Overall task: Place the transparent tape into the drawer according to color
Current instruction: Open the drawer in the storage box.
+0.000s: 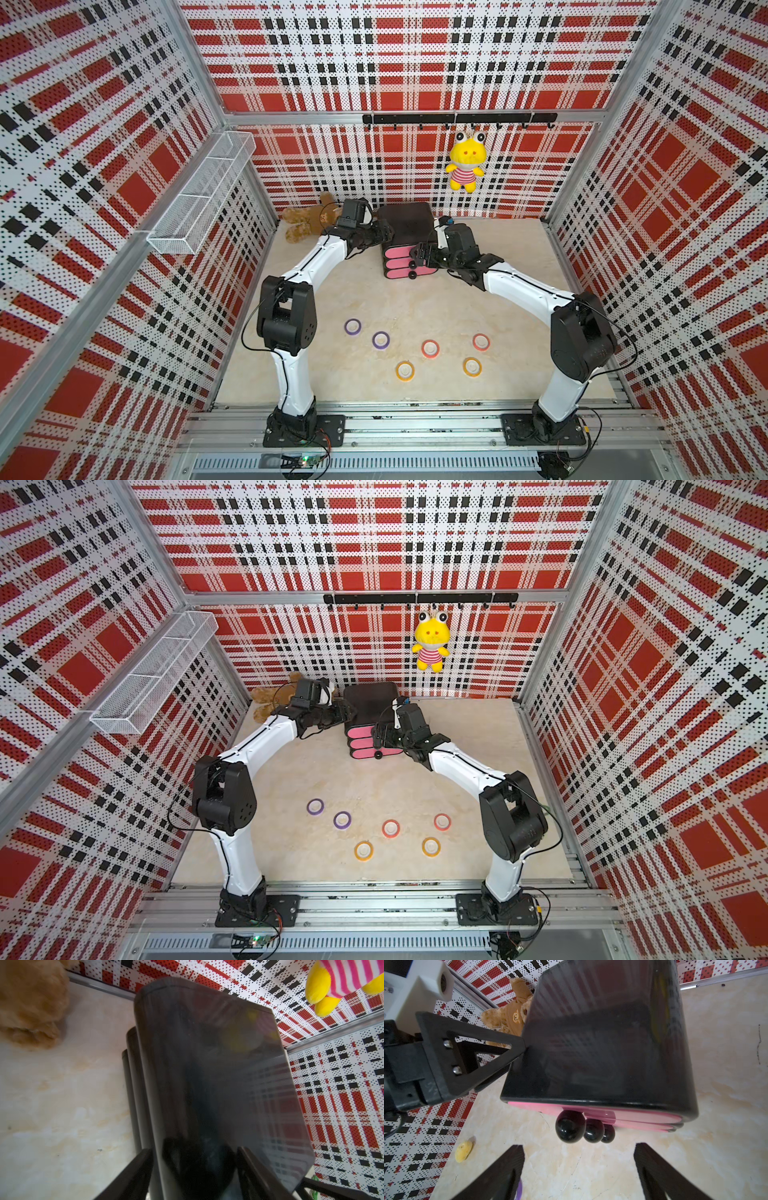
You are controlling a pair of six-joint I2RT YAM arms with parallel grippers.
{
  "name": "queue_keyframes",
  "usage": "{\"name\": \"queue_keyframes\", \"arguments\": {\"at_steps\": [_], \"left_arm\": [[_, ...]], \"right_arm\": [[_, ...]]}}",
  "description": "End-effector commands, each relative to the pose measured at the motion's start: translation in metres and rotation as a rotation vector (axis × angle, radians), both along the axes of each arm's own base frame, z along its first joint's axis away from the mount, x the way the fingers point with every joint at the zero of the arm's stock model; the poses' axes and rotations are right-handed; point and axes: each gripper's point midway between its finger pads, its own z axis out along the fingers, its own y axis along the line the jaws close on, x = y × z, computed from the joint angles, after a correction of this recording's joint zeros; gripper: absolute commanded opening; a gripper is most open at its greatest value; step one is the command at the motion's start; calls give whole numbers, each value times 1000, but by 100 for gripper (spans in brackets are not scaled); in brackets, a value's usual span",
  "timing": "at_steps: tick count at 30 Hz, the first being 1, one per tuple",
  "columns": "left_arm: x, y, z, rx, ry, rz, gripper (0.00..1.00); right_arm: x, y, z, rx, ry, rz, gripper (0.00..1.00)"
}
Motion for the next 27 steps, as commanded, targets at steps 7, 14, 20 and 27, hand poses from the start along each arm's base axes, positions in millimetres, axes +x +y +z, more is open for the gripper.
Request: {"name": "queue_keyframes", "arguments": {"at_steps": [7, 14, 20, 27], "left_arm": [[-2, -8, -11, -13, 42, -16, 64], [-3, -8, -15, -16, 52, -21, 63], [-3, -7, -14, -22, 52, -23, 62], [-4, -7, -16, -23, 55, -32, 61]], "right_arm": [[7, 14, -1, 10, -8, 3, 84], [8, 24, -7, 11, 12, 12, 76], [12, 27, -16, 11, 45, 4, 67], [10, 34, -24, 30, 74, 20, 58]]}}
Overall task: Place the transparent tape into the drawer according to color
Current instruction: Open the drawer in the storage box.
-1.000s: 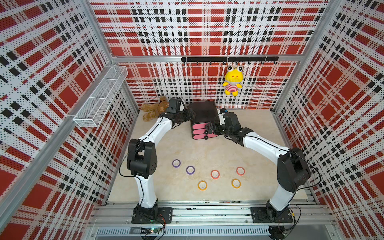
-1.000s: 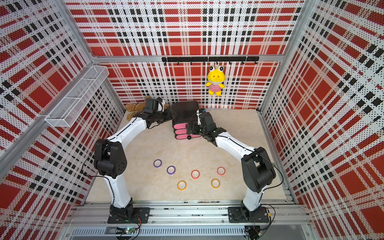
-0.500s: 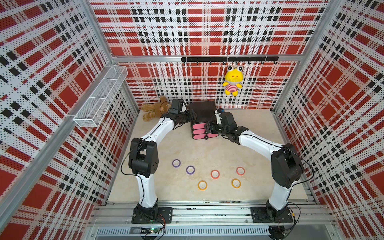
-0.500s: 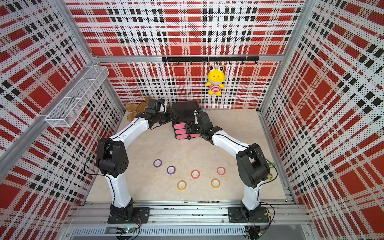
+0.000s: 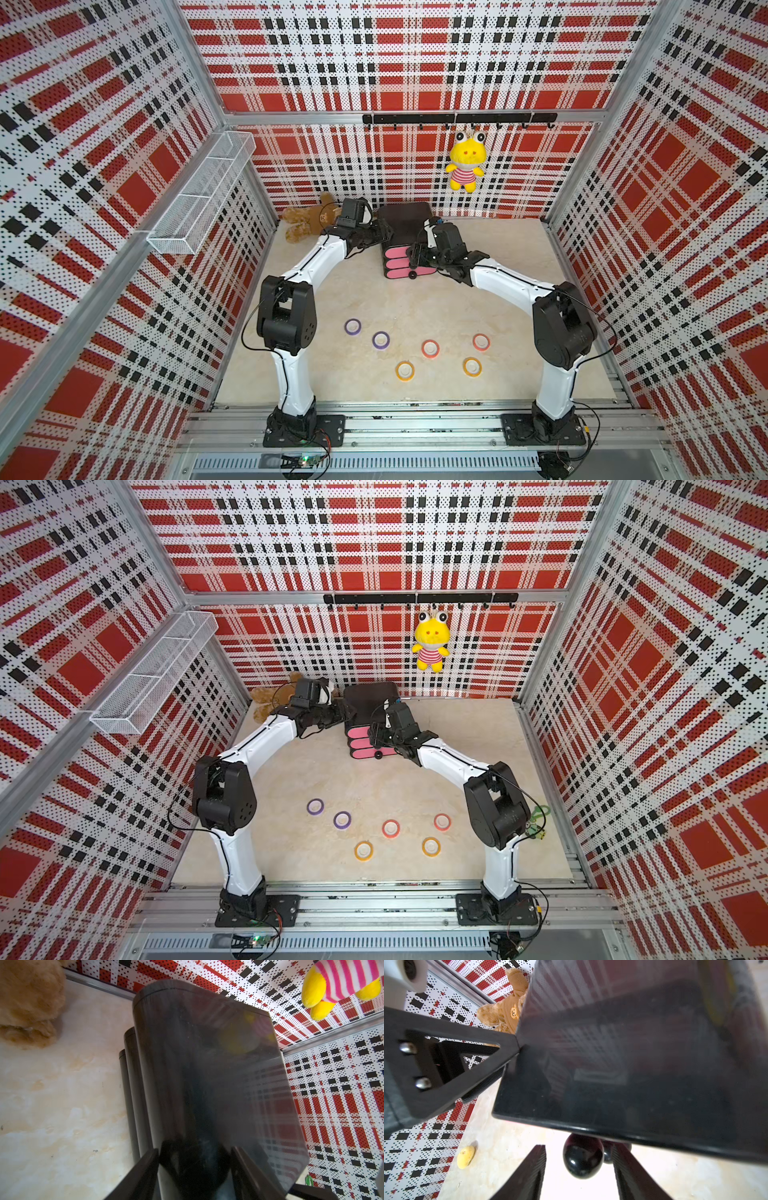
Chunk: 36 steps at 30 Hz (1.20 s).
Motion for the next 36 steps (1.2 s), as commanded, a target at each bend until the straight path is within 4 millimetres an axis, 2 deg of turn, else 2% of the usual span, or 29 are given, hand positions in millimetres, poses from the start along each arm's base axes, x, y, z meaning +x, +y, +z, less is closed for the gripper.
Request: {"name": "queue_keyframes", "arguments": {"at_steps": [1, 6, 14, 22, 27, 36], "left_arm": [[-4, -7, -18, -2, 48, -35, 61], [-5, -8, -19, -6, 52, -42, 60], [-5, -10, -22, -9, 59, -46, 58], [-5, -10, -21, -13, 59, -50, 57], [-5, -10, -21, -15, 60, -47, 57], [-5, -9, -21, -15, 62, -44, 56]], "right_arm": [[-3, 7, -6, 5, 24, 11, 58], [-1, 7, -12, 5, 33, 3, 56], [3, 7, -11, 11, 25, -13, 45], [2, 7, -12, 25, 31, -21, 26], [-5, 7, -13, 31, 36, -16, 17], [-26, 4, -11, 32, 45, -16, 11]]}}
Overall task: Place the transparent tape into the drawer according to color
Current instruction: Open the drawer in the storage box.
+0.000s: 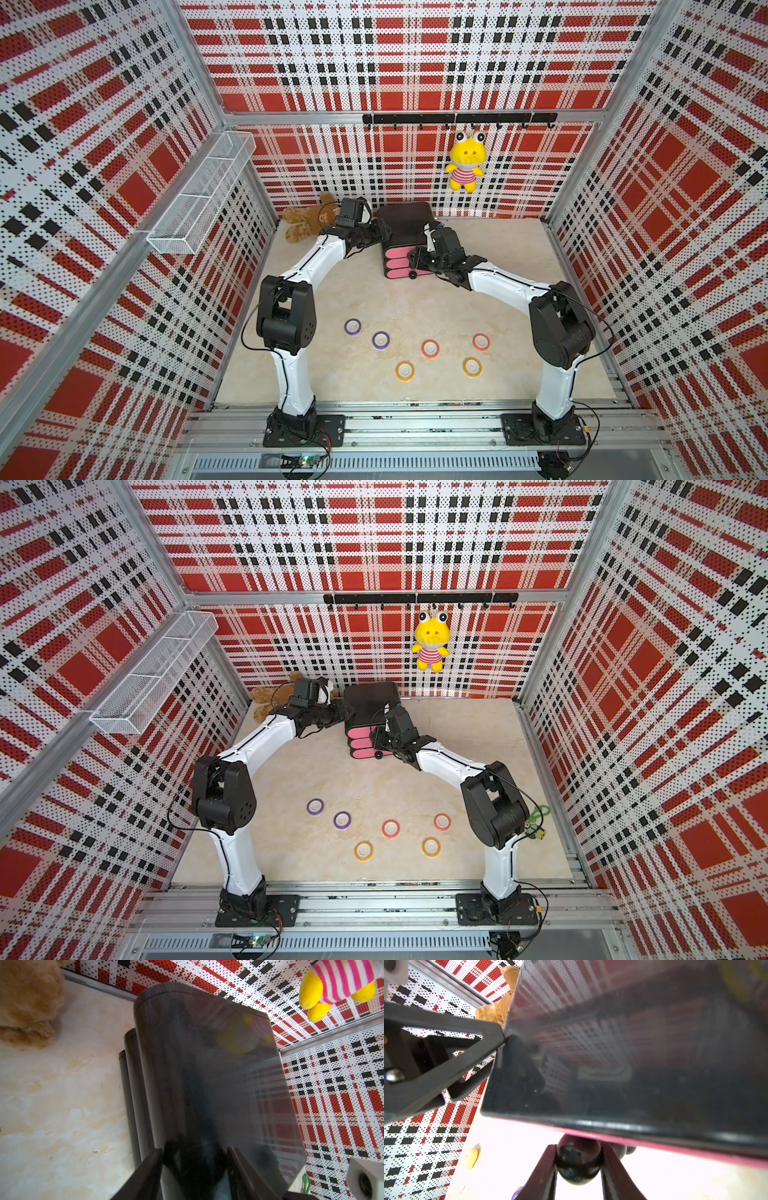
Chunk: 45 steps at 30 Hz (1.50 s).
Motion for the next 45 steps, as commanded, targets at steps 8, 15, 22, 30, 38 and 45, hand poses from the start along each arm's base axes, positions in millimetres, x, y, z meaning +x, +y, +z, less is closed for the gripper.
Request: {"name": "queue_keyframes", "arguments": {"at_steps": [8, 15, 22, 30, 38, 45], "left_arm": [[-7, -11, -23, -5, 64, -41, 55], [-7, -10, -24, -6, 68, -38, 55], [-8, -9, -23, -8, 69, -39, 54], [-10, -9, -25, -8, 74, -42, 54], [-11, -6, -24, -9, 74, -38, 54], [-13, -5, -25, -11, 78, -41, 53]], "right_arm": [[-37, -4, 13, 4, 6, -4, 10], [-58, -8, 16, -8, 11, -10, 8], [-74, -15, 14, -13, 21, -18, 8], [-68, -11, 2, -34, 31, -15, 27], [-67, -17, 8, -27, 12, -46, 61], [-74, -23, 26, -16, -16, -41, 76]]}}
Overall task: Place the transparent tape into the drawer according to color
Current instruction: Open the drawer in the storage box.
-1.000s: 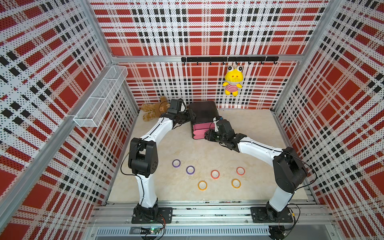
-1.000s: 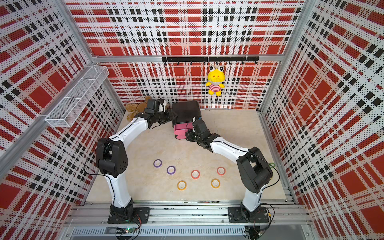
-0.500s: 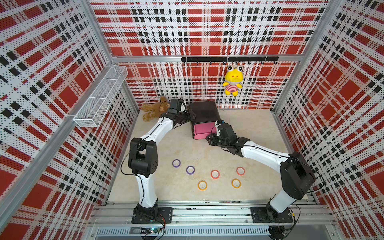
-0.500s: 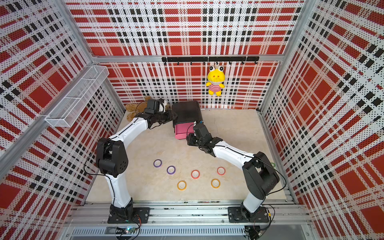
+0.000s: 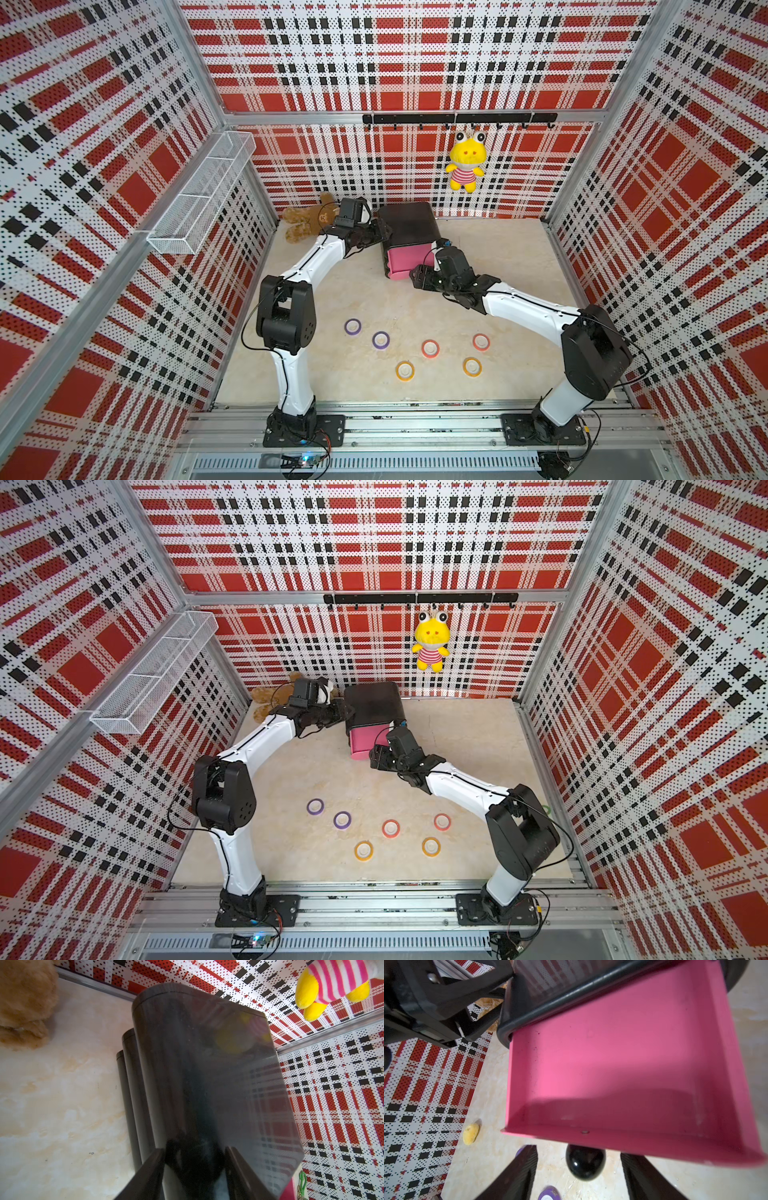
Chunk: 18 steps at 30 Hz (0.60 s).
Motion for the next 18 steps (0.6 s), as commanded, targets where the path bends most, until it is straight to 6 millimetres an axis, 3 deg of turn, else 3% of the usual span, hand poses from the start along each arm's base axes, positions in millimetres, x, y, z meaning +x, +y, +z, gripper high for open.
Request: {"name": "queue_keyframes", "arguments": {"at_steps": [1, 7, 16, 17, 18], "left_arm": [[-12, -4, -26, 4, 79, -29, 54], [-14, -4, -24, 1, 77, -33, 62], [-21, -2, -8, -18, 42, -37, 75], [-16, 13, -5, -20, 32, -5, 77], [-17, 16, -1, -23, 23, -1, 78]], "right_arm": [[-6, -3, 21, 18, -39, 5, 78], [-19, -15, 23, -14, -11, 2, 86], [-56, -44, 18, -116, 46, 54, 90], [-60, -49, 19, -128, 53, 53, 90], [-64, -54, 19, -135, 57, 54, 91]]}}
